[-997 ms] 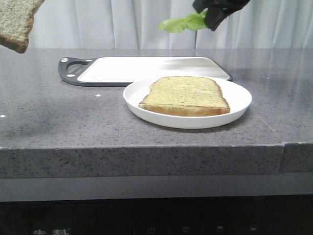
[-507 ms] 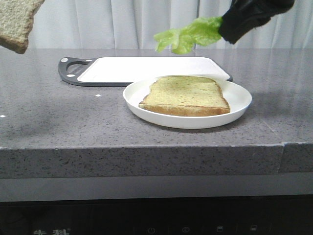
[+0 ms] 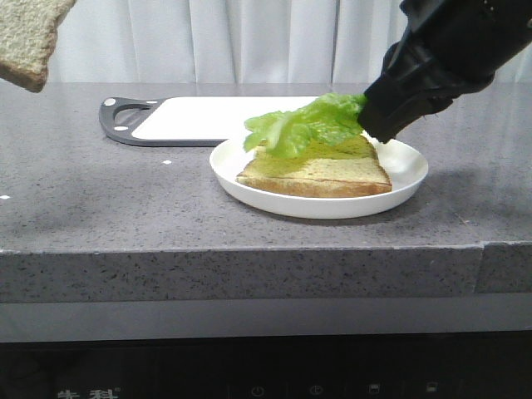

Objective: Left arm grabs bread, right arm adds lettuce
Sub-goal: 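Lift the lettuce with the right gripper and carry it over the plate, then release the lettuce onto the bottom bread slice and raise the right gripper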

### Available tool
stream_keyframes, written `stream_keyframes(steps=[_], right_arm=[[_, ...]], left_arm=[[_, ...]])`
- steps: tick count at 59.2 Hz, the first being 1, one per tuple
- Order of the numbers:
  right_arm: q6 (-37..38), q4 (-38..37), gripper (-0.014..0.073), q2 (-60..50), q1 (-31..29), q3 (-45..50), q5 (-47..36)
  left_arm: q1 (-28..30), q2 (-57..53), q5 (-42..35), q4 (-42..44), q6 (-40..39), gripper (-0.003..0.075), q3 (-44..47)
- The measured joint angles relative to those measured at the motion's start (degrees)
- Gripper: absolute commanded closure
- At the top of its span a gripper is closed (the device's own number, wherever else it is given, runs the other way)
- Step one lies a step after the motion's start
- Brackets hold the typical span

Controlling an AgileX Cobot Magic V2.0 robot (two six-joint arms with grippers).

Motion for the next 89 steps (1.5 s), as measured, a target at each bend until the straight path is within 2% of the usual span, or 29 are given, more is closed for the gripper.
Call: stream_keyframes(steps=[4,20,30,39,61,65,68,74,80,83,89], right_arm=[[0.0,0.0,0.0606,0.1,0.0,0.0,0.0],[0.0,0.2,0.0259,0.2,0.0,0.0,0.1],[0.0,0.2,0.0081,0.2,0.0,0.0,0.1],[0.0,0.2,0.0011,0.2,0.0,0.0,0.1],[0.9,0.2,0.0029,-8.0,0.0,0.0,1.4],[2.3,0.2,0.0104,-9.9,0.0,0.0,1.5],[3.5,0.2,0.0193,-11.0,0.0,0.0,1.5],[5.8,0.2,0.0428,-13.0,0.0,0.0,1.3],[7.9,0.3,0.062,-14.4,0.0,0.0,1.0],[9.1,0.4,0.0671,-15.1,0.0,0.0,0.9],[11.5,0.5,0.0654,-16.7,-0.5,0.5,0.6]], left_arm=[[0.0,0.0,0.0,0.0,0.0,0.0741,0.0],[0.0,0.0,0.0,0.0,0.0,0.0741,0.0],[0.0,0.0,0.0,0.0,0.0,0.0741,0.0],[0.0,0.0,0.0,0.0,0.0,0.0741,0.0],[0.0,0.0,0.0,0.0,0.0,0.0741,0.0],[0.0,0.0,0.0,0.0,0.0,0.0741,0.0],[0.0,0.0,0.0,0.0,0.0,0.0741,0.0],[0.0,0.0,0.0,0.0,0.0,0.0741,0.0],[0.0,0.0,0.0,0.0,0.0,0.0741,0.0],[0.0,0.0,0.0,0.0,0.0,0.0741,0.0],[0.0,0.0,0.1,0.0,0.0,0.0741,0.0]])
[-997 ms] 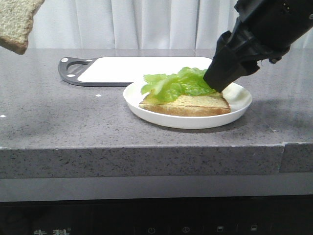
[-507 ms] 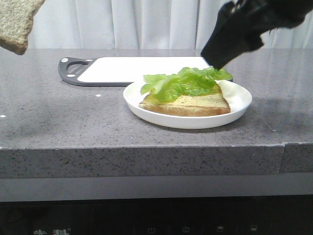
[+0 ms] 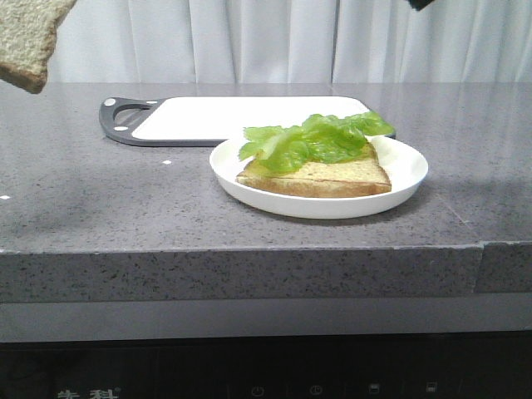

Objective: Left arm grabs bread, right arm adds lettuce
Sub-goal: 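Release the lettuce onto the bottom bread slice and raise the right gripper, then carry the held bread slice with the left gripper over the lettuce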

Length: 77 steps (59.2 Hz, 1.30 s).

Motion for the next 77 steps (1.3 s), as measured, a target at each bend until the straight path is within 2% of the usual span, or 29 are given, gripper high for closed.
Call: stream_keyframes(steps=[12,23,31,36,45,51,64,77], right_arm=[[4.1,1.5,0.0653,-6.9,-4.8,5.5,-3.2],[4.7,2.0,0.0653,-20.4,-5.6,17.0,-10.6],[4.7,2.1,0.0653,-29.7,-5.7,23.4,-11.7],[4.7,2.1,0.0653,-34.6,-5.7,25.8,-11.8],[4.7,2.0,0.0653,-40.6,-5.7,27.6,-11.1],[4.7,2.0,0.0653,-42.3,-5.7,27.6,-10.3],[4.7,1.9,0.0653,-42.6,-5.7,27.6,-9.4],[4.7,1.9,0.0653,-42.6,-5.7,27.6,-9.4]], left_arm=[[0.0,0.0,0.0,-2.1,0.0,0.0741,0.0],[0.0,4.8,0.9,-13.8,0.0,0.0741,-3.1],[0.0,12.8,6.3,-24.2,1.1,0.074,-10.4],[0.0,19.1,11.2,-34.3,8.2,0.074,-15.7],[0.2,32.8,21.2,-59.6,29.1,0.074,-24.4],[0.2,41.4,25.4,-68.9,35.0,0.074,-29.1],[0.2,57.3,31.0,-74.6,37.8,0.0741,-36.2],[1.5,62.8,31.3,-75.6,38.0,0.0741,-36.8]])
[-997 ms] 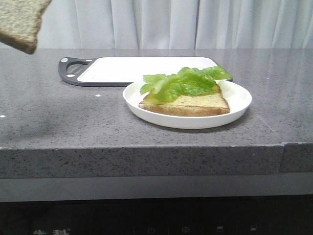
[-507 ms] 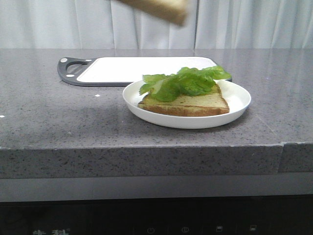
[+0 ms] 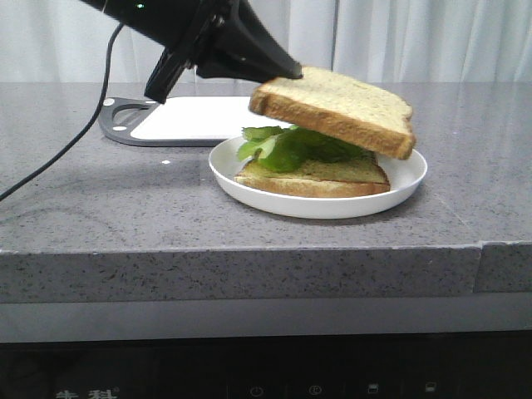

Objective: Left arm grabs bread, right arm adds lettuce
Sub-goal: 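Carry the held bread slice with the left gripper over the lettuce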

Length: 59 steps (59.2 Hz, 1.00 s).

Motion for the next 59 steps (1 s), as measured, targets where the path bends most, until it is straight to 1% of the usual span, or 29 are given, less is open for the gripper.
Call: stream_keyframes(steps=[14,19,24,26,33,37,39,48,51,53,55,59], right_arm=[[0.0,-0.1,0.0653,-0.1,0.0,0.0,0.0],[0.0,-0.1,0.0653,-0.1,0.0,0.0,0.0],[0.0,-0.1,0.0653,-0.1,0.0,0.0,0.0],[0.0,-0.1,0.0653,-0.1,0.0,0.0,0.0],[0.0,-0.1,0.0653,-0.1,0.0,0.0,0.0],[0.0,-0.1,0.0653,-0.1,0.0,0.0,0.0],[0.0,-0.1,0.0653,-0.1,0.0,0.0,0.0],[0.0,-0.1,0.0653,-0.1,0.0,0.0,-0.1],[0.0,-0.1,0.0653,-0.1,0.0,0.0,-0.3],[0.0,-0.1,0.0653,-0.1,0.0,0.0,-0.3],[0.0,-0.1,0.0653,-0.1,0.0,0.0,-0.4],[0.0,-0.1,0.0653,-0.1,0.0,0.0,-0.4]], left_arm=[[2.0,0.1,-1.0,-0.4,0.0,0.074,0.0],[2.0,0.1,-1.2,-0.3,0.0,0.0717,0.5],[2.0,0.2,-1.3,0.0,0.0,0.0624,1.4],[2.0,0.2,-1.3,0.1,0.0,0.0559,1.6],[2.1,0.2,-1.3,0.6,0.0,0.0373,1.8],[2.3,0.2,-1.2,0.6,0.0,0.0313,1.8],[2.6,0.2,-1.0,0.6,0.0,0.0304,1.8],[5.8,-1.7,1.5,1.0,1.1,0.0325,1.8],[7.4,-3.2,2.6,1.2,1.7,0.036,1.8],[8.5,-4.5,3.1,1.6,2.0,0.0407,1.9],[9.7,-5.9,3.4,2.2,2.1,0.0471,2.0],[11.9,-8.9,3.8,4.4,2.4,0.064,2.2]])
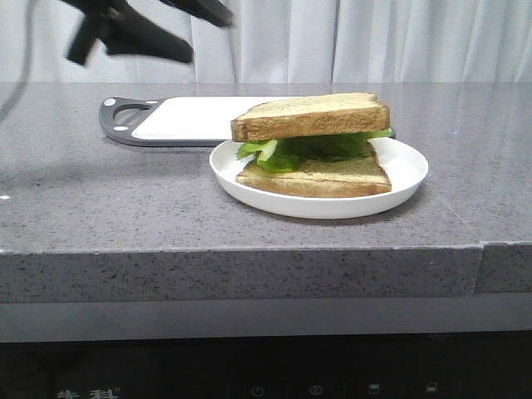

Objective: Left arm grabs bread, right arm adds lettuce
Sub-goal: 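Carry the held bread slice with the left gripper over the lettuce, then lower the bread onto the lettuce, open the left gripper and withdraw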

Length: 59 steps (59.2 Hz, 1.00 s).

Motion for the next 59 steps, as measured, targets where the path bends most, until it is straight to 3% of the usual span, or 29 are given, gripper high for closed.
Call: stream_keyframes(steps=[2,3,14,25,38,59], right_arm=[[0.0,0.0,0.0653,0.0,0.0,0.0,0.0],[0.0,0.0,0.0653,0.0,0.0,0.0,0.0],[0.1,0.0,0.0653,0.0,0.0,0.0,0.0],[0.1,0.0,0.0653,0.0,-0.1,0.0,1.5],[0.1,0.0,0.0653,0.0,-0.2,0.0,1.7],[0.1,0.0,0.0653,0.0,-0.2,0.0,1.8]], left_arm=[[1.0,-1.4,0.4,1.6,0.1,0.0733,0.0],[1.6,-2.3,0.4,2.2,0.2,0.0738,0.0],[3.9,-12.0,-0.7,14.5,0.7,0.0741,1.5],[3.9,-26.7,-10.7,22.6,1.2,0.0741,10.2],[3.9,-48.7,-21.0,26.7,3.3,0.0741,26.9],[4.0,-73.8,-24.1,28.2,3.3,0.0741,43.8]])
